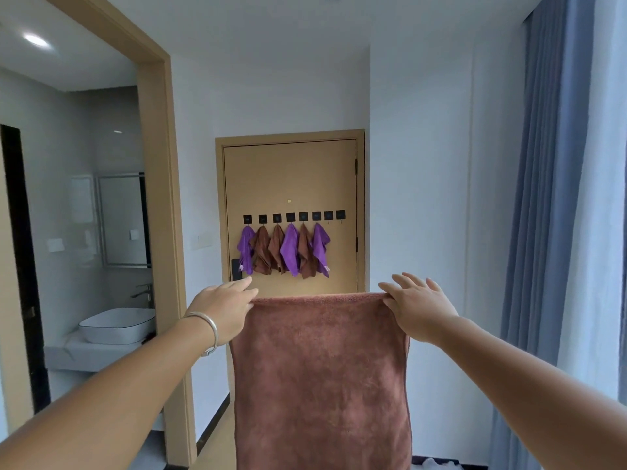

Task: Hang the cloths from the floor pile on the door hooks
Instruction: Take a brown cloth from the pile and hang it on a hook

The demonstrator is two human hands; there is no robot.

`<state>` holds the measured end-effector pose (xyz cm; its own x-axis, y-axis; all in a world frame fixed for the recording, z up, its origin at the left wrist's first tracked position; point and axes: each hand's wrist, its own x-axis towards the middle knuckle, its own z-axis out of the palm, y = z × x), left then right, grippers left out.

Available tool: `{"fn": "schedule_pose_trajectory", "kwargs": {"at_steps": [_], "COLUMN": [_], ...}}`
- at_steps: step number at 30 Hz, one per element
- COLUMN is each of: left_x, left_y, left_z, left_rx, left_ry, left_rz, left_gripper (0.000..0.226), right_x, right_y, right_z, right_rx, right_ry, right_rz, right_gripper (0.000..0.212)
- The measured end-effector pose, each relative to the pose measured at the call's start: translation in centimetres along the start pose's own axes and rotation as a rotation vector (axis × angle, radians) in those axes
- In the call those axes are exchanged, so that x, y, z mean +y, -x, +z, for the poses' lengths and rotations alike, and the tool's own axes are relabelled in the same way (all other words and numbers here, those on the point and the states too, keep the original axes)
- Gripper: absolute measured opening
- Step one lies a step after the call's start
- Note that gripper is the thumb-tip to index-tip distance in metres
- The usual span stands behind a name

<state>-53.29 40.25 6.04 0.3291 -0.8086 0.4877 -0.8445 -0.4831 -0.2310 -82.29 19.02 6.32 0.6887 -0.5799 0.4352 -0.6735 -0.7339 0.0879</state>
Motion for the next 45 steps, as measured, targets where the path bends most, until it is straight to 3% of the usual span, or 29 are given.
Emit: {"fn": "schedule_pose_trajectory", "kwargs": {"at_steps": [18,45], "left_x": [-9.4,-10.0], "left_y": [-25.1,-64.2], "left_z": [16.1,39.1], "left_rx": [-0.001,-0.017], "left_ry": [0.046,0.042], "left_rz": [0.049,0.040], "left_gripper": [0.043,0.038], "right_x": [-0.7,12.5], "right_y": [-26.7,-66.5], "right_z": [12.5,33.6], "right_rx": [0.021,0.053], "right_ry": [0.037,-0.038], "right_rz": [0.072,0.018], "right_gripper": [0.044,0.042]}}
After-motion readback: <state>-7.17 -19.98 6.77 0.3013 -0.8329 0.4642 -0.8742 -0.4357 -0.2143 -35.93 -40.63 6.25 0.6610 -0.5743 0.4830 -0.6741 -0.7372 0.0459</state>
